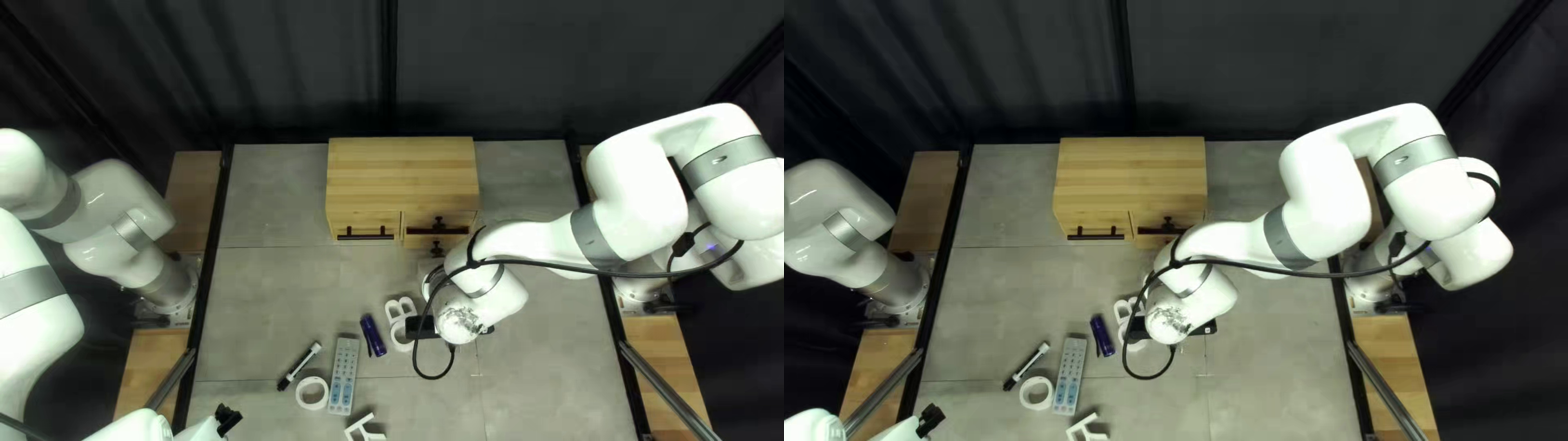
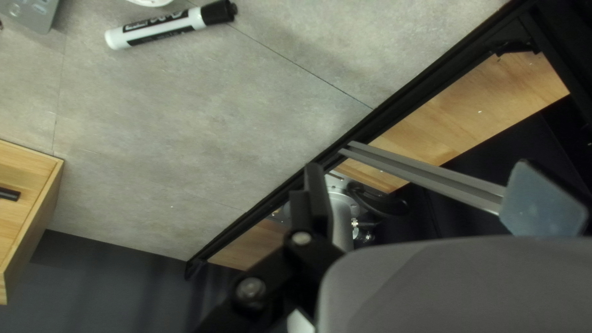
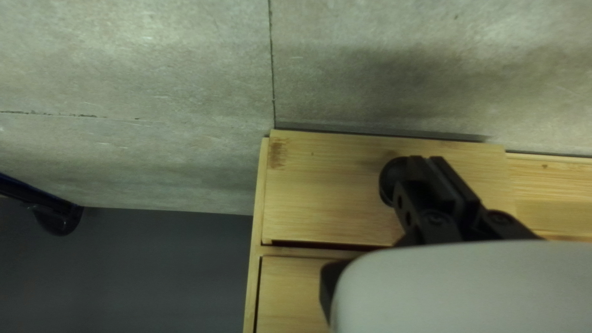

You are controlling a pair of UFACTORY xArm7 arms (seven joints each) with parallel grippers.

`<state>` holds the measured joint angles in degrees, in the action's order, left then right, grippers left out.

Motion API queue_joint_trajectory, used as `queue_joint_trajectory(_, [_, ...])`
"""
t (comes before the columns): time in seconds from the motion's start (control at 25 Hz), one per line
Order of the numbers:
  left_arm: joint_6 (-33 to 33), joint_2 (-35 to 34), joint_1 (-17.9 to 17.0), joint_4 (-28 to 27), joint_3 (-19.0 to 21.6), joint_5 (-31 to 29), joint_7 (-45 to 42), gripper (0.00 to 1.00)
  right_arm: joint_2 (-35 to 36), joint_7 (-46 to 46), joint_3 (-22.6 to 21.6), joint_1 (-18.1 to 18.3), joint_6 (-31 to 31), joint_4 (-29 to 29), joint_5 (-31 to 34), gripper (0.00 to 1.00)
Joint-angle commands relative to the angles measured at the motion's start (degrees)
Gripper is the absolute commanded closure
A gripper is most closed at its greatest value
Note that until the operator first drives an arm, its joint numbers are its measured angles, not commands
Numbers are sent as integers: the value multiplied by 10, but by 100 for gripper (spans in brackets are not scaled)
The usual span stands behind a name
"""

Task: Open drawers and place objects into drawer and close

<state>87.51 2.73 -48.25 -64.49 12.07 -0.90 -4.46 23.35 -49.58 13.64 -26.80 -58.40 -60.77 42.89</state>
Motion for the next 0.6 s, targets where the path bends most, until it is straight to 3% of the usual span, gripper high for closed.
queue_joint_trajectory(0.04, [0,0,0,0,0,0,0,0,1,-2,-1,0,0,-3,-2,0])
queue_joint_trajectory(0.6, [0,0,0,0,0,0,0,0,9,-3,7,12,17,0,2,0])
